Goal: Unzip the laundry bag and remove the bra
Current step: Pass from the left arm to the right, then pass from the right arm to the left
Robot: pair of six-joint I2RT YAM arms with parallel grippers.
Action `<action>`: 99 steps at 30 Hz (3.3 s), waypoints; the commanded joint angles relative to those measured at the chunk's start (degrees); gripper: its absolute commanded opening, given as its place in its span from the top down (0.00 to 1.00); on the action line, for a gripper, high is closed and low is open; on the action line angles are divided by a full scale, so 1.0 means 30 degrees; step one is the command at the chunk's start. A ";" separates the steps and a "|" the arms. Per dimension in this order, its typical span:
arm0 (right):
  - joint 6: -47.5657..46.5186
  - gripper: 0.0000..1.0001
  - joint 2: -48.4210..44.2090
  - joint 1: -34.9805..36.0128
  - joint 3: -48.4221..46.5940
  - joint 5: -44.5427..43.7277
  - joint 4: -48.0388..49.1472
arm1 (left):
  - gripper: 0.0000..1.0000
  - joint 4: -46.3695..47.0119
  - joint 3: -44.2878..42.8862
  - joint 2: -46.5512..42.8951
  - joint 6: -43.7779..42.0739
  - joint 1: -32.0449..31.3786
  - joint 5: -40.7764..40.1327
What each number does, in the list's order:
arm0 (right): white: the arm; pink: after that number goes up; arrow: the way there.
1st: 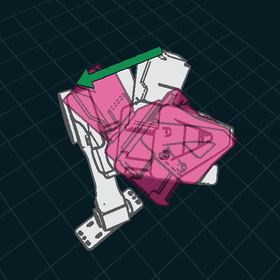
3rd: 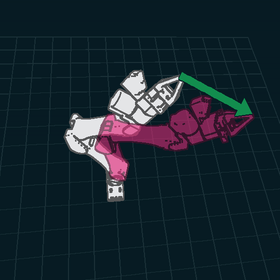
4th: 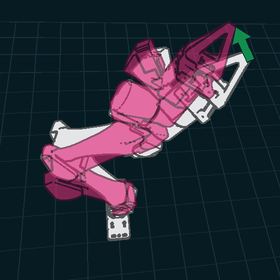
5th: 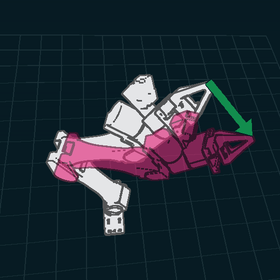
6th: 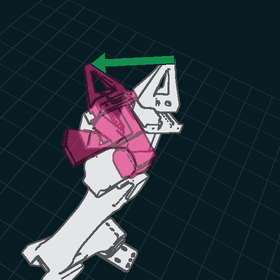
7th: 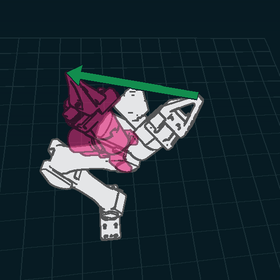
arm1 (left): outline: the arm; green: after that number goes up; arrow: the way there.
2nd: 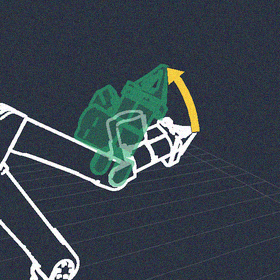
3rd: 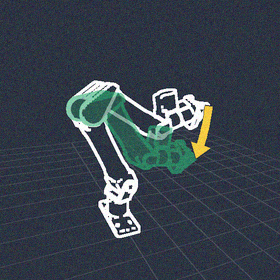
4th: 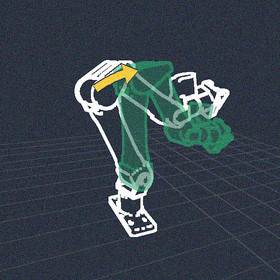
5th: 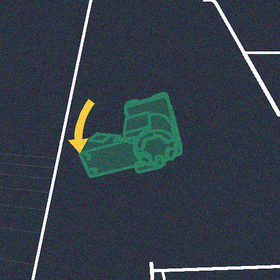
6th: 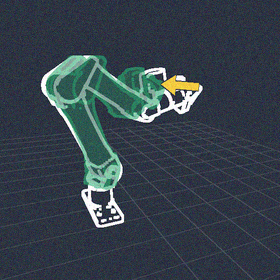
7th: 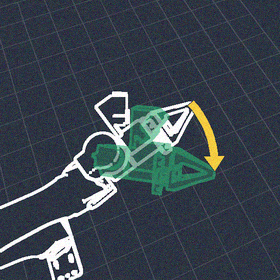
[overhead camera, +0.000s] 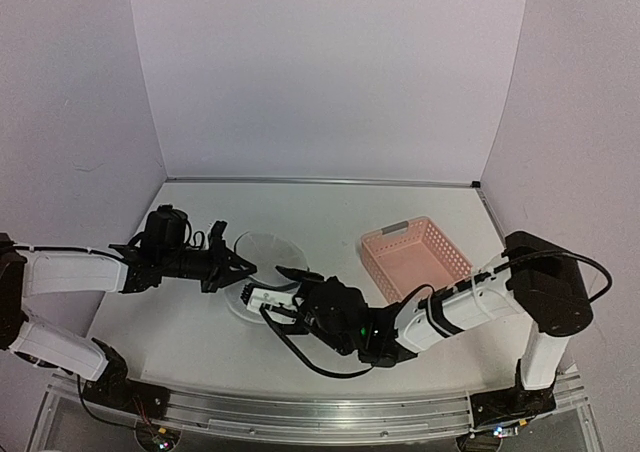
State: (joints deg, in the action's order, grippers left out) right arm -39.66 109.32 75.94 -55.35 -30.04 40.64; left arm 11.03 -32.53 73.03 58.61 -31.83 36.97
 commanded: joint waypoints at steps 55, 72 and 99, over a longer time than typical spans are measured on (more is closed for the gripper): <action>1.6675 0.32 0.2509 -1.1457 -0.9791 2.8227 -1.7309 | 1.00 -1.1438 -0.6480 0.1723 -1.4097 -0.0375 0.4947; 1.8584 1.00 -0.0096 -1.1457 -0.5973 2.6001 -1.5204 | 0.63 -1.2668 -0.7978 0.1815 -1.3710 -0.0348 -0.0252; 3.5209 1.00 -0.1964 -0.7825 -0.1686 1.2275 -0.3465 | 0.15 -0.0450 0.0347 -0.3736 -0.0566 -0.0316 -0.0520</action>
State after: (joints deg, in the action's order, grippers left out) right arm 58.72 102.26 50.83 -60.23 14.50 19.79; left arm -2.35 -34.61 62.74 48.21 -32.84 34.04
